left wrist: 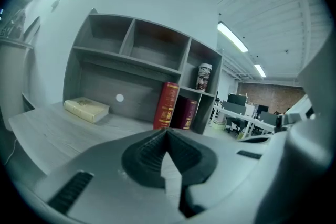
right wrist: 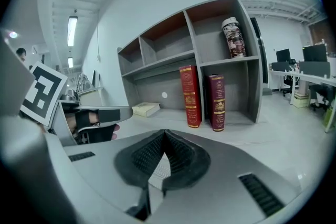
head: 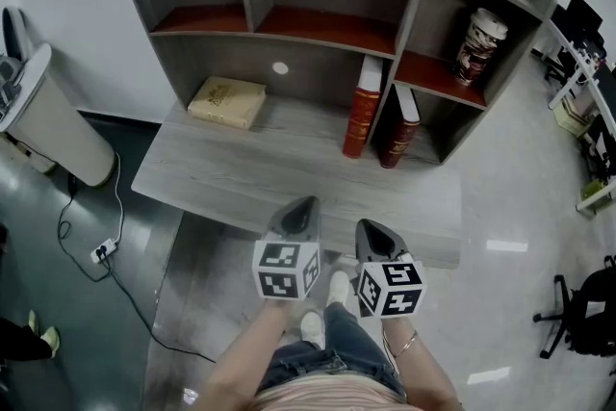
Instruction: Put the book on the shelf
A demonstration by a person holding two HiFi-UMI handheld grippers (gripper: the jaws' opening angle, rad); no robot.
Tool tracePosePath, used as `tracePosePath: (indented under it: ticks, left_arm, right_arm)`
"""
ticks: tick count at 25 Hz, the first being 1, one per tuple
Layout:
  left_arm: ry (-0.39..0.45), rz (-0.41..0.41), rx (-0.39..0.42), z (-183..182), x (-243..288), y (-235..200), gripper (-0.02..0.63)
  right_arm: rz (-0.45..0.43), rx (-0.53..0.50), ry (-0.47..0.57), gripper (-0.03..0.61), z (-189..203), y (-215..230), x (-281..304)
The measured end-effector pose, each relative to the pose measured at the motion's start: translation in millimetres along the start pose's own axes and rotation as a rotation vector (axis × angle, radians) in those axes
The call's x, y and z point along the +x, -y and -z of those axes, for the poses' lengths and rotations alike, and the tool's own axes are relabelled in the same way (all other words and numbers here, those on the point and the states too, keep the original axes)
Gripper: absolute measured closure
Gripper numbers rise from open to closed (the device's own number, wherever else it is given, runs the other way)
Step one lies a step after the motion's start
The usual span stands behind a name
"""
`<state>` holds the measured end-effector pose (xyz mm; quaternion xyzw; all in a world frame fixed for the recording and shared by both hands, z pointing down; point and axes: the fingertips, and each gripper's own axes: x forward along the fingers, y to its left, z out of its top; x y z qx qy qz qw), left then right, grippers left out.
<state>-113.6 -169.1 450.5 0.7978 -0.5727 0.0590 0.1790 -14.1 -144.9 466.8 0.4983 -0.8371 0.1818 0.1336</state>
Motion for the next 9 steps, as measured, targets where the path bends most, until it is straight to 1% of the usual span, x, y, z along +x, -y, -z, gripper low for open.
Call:
tracePosePath:
  ticks: [9]
  left_arm:
    - [-0.038, -0.032, -0.032, 21, -39, -26, 0.603]
  right_arm:
    - [-0.020, -0.015, 0.025, 0.571, -4, -24, -5]
